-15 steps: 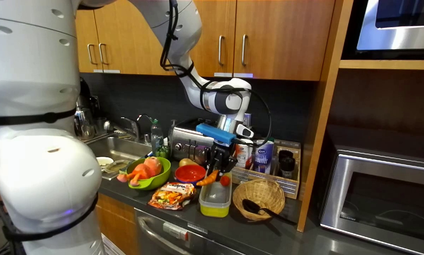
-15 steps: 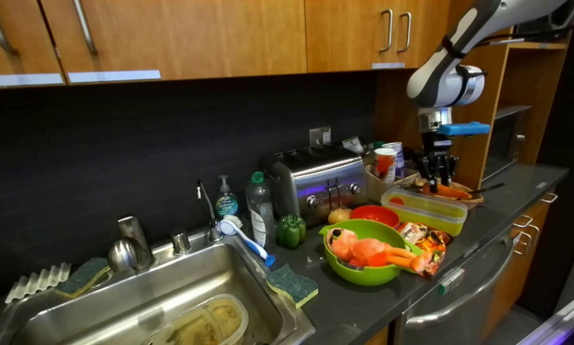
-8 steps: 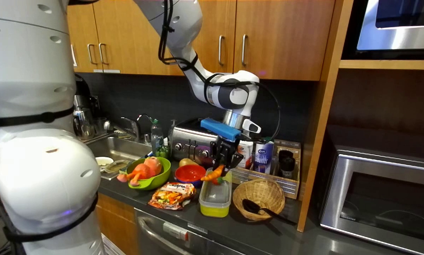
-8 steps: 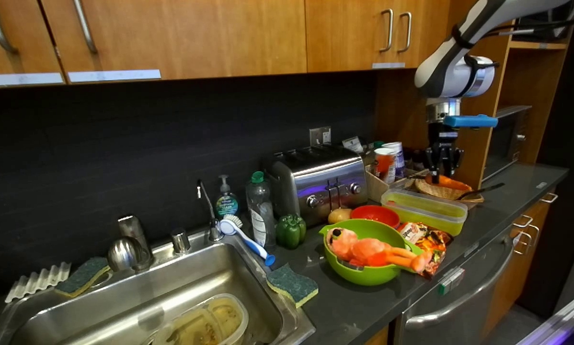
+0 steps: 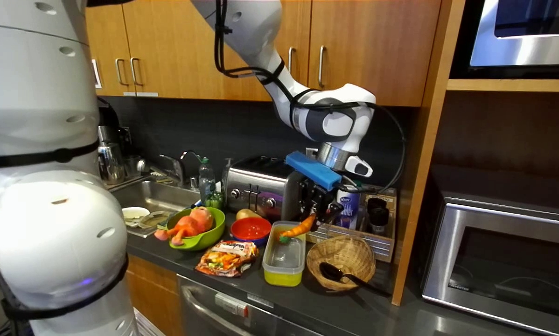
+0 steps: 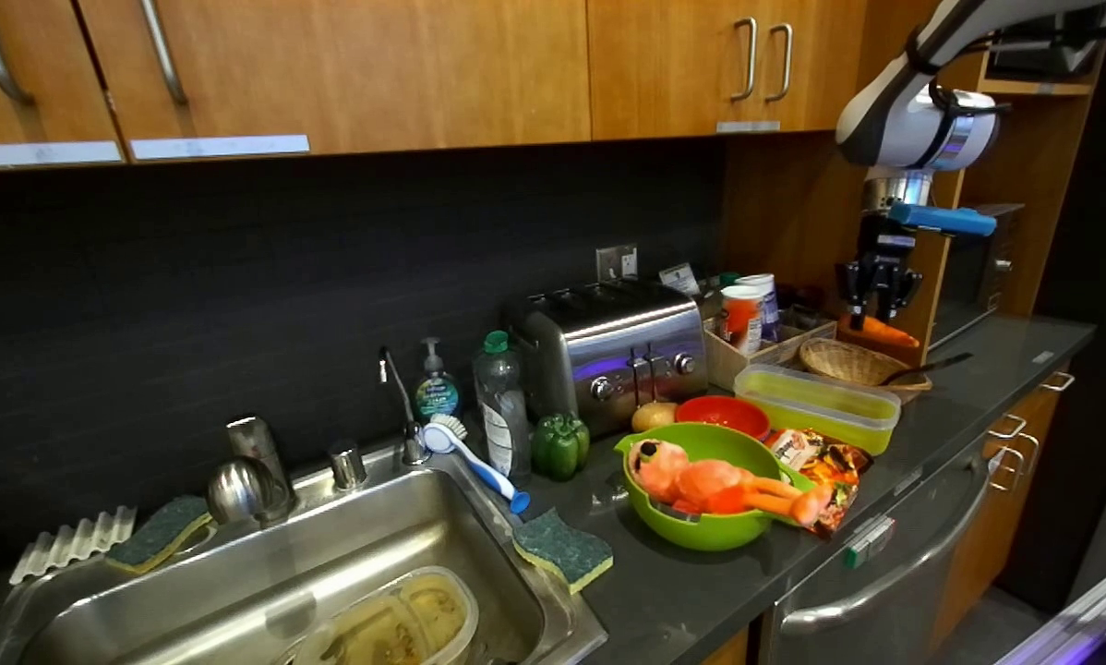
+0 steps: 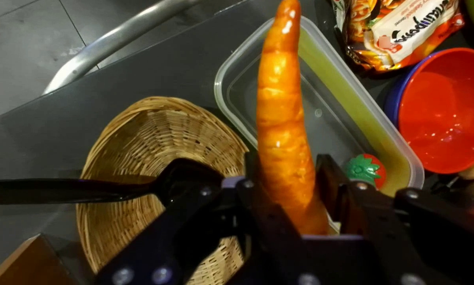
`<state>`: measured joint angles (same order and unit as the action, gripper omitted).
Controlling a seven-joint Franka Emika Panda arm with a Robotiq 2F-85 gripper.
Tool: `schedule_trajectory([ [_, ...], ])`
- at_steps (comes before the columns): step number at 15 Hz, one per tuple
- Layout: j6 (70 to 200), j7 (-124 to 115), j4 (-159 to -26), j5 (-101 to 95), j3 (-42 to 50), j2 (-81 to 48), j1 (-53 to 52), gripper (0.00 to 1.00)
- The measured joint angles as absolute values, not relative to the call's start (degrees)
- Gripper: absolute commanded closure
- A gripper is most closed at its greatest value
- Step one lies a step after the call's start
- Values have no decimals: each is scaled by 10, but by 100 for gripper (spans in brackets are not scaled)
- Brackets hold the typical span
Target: Put the carrot in the basket.
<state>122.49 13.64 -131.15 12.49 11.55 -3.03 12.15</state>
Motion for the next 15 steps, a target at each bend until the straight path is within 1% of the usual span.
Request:
schedule_trajectory([
  [9,1207,214,-1229,156,120,-144,150,86],
  [15,1174,253,-1182,156,113,-187,165,86],
])
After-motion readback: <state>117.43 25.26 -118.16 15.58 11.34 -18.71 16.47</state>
